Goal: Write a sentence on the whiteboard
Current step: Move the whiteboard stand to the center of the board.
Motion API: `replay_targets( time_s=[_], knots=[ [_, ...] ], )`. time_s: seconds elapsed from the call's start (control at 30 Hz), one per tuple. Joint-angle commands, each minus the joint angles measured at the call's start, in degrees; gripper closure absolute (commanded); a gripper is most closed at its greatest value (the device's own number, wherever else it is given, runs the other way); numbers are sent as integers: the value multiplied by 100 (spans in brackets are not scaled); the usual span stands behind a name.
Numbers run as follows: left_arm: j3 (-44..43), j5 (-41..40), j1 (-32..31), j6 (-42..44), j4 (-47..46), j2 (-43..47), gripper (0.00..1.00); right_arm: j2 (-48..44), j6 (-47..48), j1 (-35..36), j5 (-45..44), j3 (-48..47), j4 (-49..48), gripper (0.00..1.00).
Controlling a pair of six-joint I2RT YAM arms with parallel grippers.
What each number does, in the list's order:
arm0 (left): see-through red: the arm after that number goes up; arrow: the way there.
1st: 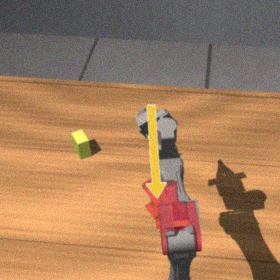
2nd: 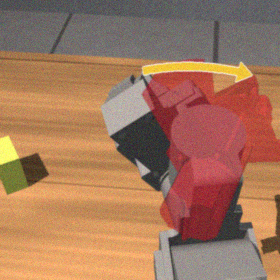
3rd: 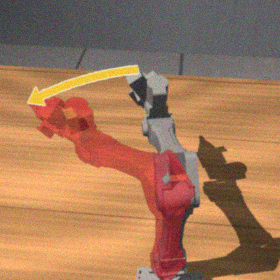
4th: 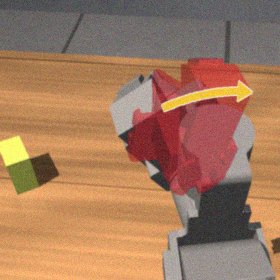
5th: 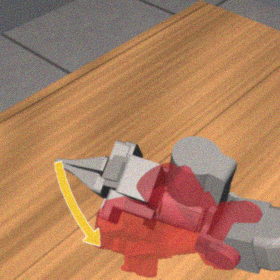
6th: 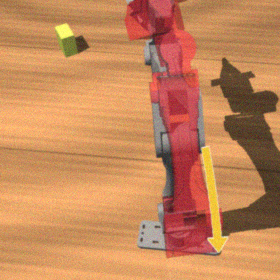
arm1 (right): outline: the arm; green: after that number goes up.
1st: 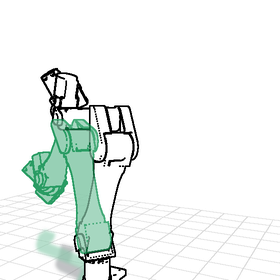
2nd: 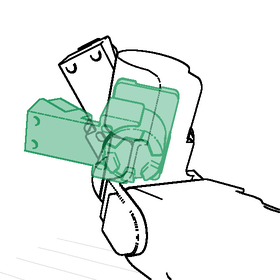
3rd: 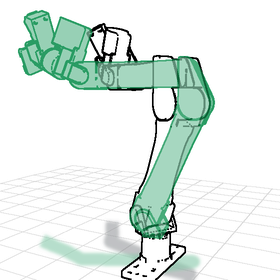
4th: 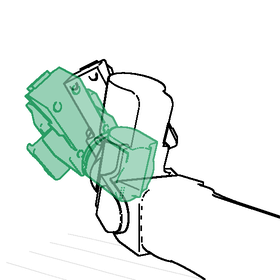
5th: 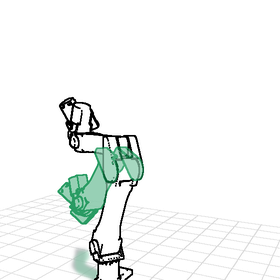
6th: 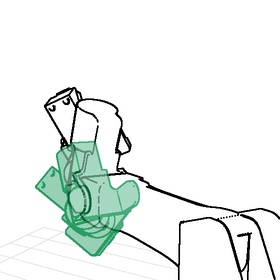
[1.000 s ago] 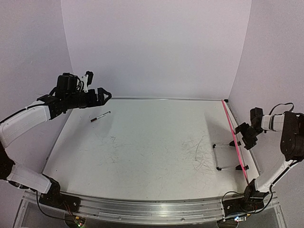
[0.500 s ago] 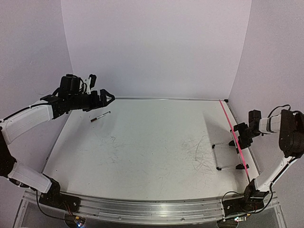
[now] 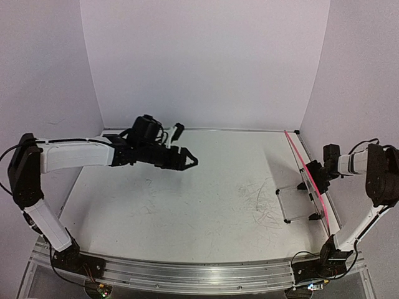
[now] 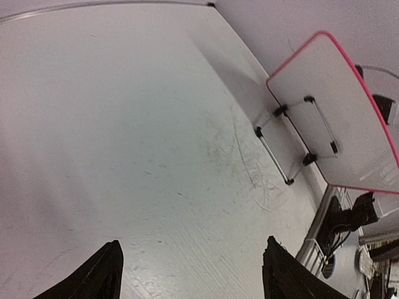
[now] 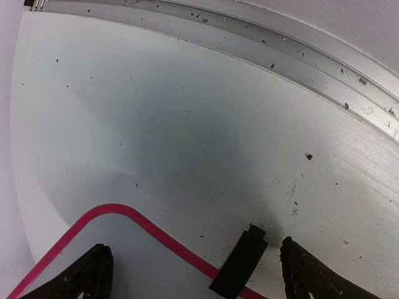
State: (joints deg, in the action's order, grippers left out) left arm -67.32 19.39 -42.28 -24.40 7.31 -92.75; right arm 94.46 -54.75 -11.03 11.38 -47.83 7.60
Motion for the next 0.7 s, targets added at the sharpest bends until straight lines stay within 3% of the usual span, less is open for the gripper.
replay_targets(
  time_s=[0.0,0.27,0.43,0.6,0.67],
  knots=[
    [-833,-64,-951,347,-418,-1004,29,-451,1108,62,-599,-164,816,6],
    [-2196,-641,-2295,916,-898,-2863,26,-1099,1829,-39,-916,-61,1105,4],
    [-2882,-688,-2664,851,-1361,-3676,28,-1362,2049,-130,-1109,204,1269,4],
    [-3085,-478,-2739,630,-1619,-3877,29,-1412,2185,-1064,118,840,1211,4],
    [-3009,-421,-2739,662,-1622,-3819,29,-1411,2212,-1134,302,959,1189,4]
  ],
)
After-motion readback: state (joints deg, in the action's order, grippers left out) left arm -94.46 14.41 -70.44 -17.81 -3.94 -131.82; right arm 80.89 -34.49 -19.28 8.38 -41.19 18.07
